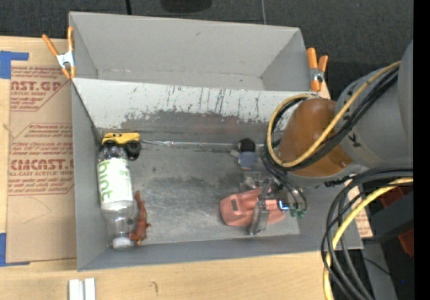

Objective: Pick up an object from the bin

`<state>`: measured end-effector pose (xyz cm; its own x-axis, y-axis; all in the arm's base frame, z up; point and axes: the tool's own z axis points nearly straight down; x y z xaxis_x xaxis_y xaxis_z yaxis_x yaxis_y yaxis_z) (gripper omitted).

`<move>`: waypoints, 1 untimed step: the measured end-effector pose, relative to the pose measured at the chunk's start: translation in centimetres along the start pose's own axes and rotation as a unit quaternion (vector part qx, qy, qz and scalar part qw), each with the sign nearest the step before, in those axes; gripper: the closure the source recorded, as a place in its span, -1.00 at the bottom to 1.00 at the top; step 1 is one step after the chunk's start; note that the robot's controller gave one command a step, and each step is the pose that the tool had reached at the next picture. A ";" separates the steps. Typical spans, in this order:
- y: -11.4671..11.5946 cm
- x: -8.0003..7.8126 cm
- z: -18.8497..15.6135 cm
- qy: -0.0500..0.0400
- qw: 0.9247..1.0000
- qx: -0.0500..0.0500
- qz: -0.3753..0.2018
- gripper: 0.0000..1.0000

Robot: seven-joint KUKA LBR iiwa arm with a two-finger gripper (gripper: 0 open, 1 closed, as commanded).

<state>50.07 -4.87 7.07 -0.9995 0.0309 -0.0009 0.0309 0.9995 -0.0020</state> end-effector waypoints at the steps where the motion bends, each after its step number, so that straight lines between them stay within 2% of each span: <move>1: 0.4 -0.9 0.1 0.007 1.000 0.000 0.008 1.00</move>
Offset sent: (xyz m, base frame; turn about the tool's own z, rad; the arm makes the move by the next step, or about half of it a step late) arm 0.0063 0.0057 -0.0007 0.0338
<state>50.98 -4.55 6.94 -0.9988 0.0479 0.0134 0.0479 0.9989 -0.0024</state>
